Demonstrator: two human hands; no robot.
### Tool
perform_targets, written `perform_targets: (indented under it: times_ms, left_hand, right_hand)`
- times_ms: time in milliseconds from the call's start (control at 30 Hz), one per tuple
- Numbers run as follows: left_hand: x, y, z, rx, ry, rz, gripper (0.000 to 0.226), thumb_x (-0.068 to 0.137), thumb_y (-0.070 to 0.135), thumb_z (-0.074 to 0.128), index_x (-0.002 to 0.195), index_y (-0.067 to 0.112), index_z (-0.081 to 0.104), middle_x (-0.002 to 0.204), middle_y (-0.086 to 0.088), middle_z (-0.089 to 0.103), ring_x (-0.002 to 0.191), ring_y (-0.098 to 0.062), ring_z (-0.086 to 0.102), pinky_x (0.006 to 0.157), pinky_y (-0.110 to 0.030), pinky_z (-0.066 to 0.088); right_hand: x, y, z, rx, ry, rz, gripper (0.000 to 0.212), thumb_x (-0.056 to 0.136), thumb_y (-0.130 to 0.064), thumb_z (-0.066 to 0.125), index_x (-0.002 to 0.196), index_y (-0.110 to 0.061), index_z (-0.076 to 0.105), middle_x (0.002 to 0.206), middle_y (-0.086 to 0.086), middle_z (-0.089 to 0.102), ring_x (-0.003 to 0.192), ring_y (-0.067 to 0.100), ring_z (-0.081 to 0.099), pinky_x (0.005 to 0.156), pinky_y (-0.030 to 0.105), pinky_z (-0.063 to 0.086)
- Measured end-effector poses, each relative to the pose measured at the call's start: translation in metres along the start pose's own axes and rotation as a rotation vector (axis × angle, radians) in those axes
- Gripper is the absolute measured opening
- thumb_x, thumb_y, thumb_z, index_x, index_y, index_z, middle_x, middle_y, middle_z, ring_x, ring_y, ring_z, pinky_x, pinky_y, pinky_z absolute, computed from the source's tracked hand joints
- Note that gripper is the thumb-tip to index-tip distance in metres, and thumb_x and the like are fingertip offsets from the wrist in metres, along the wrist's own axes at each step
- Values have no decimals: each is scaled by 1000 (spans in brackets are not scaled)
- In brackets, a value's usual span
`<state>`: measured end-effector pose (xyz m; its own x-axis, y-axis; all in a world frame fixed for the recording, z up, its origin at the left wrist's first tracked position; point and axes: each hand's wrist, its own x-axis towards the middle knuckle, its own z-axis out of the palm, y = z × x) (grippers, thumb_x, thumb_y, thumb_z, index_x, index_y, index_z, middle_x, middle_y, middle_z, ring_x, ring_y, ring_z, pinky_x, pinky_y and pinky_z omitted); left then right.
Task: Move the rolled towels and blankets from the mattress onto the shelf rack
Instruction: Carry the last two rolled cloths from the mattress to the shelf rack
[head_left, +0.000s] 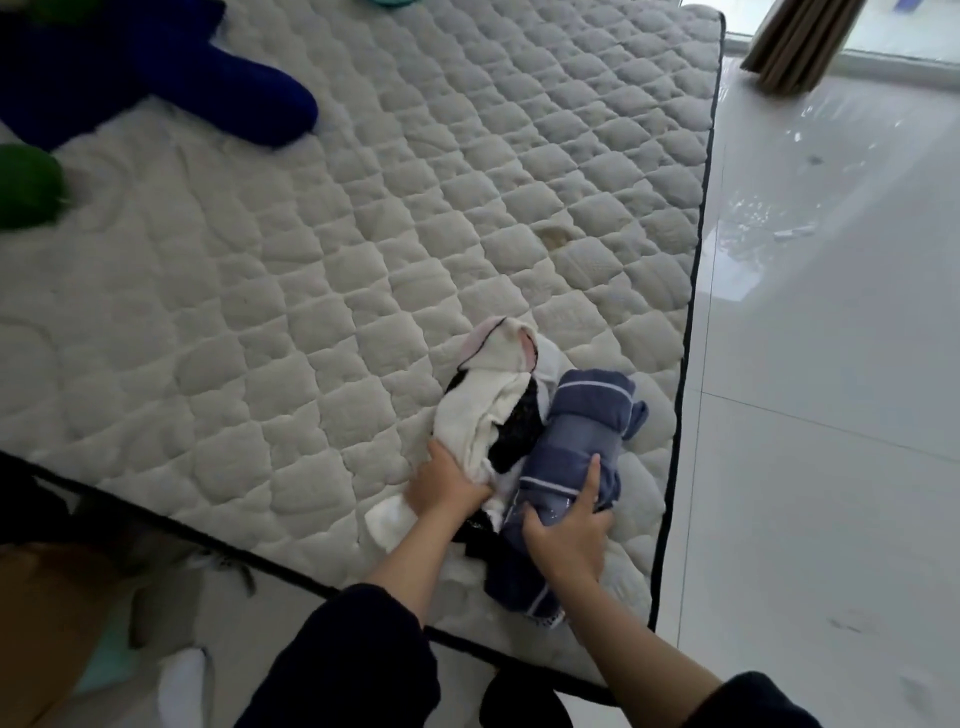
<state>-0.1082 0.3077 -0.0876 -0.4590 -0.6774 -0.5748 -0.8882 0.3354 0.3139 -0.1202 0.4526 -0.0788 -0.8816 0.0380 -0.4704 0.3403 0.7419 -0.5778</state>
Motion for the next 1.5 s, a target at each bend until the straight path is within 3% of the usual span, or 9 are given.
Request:
perform_targets:
  times_ms: [133, 267, 533, 767, 1000, 1133, 1367, 1500]
  left_hand:
    - [-9, 2, -6, -113, 89, 41, 65, 71, 43, 67, 123, 11, 44, 110, -13, 68, 101, -34, 65, 81, -38, 51]
    - [-28, -8, -18, -171, 150, 71, 47, 72, 29, 69, 110, 10, 49, 105, -12, 68, 98, -34, 65, 70, -32, 42]
    - [-78, -93, -66, -467, 316, -98, 44, 71, 22, 66, 112, 14, 53, 108, -9, 68, 97, -32, 64, 74, -33, 47]
    - [-179, -239, -104, -657, 518, -273, 52, 68, 27, 70, 114, 13, 50, 112, -12, 64, 99, -35, 62, 76, -35, 48]
    - [-315, -395, -98, -822, 777, -536, 49, 70, 22, 71, 114, 11, 52, 114, -14, 65, 102, -35, 61, 73, -30, 41]
    - [-389, -472, -77, -909, 929, -735, 51, 69, 24, 70, 115, 12, 53, 114, -14, 66, 102, -35, 63, 76, -31, 44]
    - [-500, -560, -23, -1103, 1143, -1084, 47, 68, 26, 70, 108, 11, 52, 109, -14, 66, 98, -36, 63, 74, -32, 44]
    - [-554, -596, 9, -1188, 1267, -1282, 51, 67, 30, 69, 112, 12, 51, 112, -14, 65, 101, -36, 63, 81, -38, 50]
  right_hand:
    - [-2, 2, -6, 24, 11, -51, 95, 73, -25, 65, 146, -41, 7, 135, 24, 35, 104, 45, 54, 86, 47, 51]
    - [-19, -7, -9, -23, 27, -149, 94, 72, -26, 65, 146, -41, 10, 132, 23, 38, 104, 45, 54, 85, 50, 51]
    - [-83, -46, 7, -52, -80, -376, 92, 74, -25, 64, 148, -38, 10, 141, 23, 32, 110, 44, 53, 83, 45, 51]
    - [-222, -55, 50, -98, -276, -701, 94, 72, -30, 62, 148, -38, 7, 134, 24, 40, 105, 43, 54, 84, 45, 52]
    - [-386, -12, 110, -232, -547, -977, 95, 67, -35, 61, 146, -41, 8, 137, 23, 37, 100, 43, 57, 81, 47, 53]
    - [-471, 21, 134, -277, -716, -1168, 95, 68, -32, 62, 148, -36, 11, 132, 23, 43, 106, 42, 53, 89, 47, 50]
    - [-594, 81, 169, -425, -999, -1456, 93, 72, -31, 63, 148, -38, 10, 135, 21, 41, 104, 42, 55, 84, 44, 50]
    - [-656, 119, 189, -505, -1184, -1608, 91, 74, -31, 63, 148, -36, 11, 132, 22, 43, 102, 41, 56, 81, 41, 49]
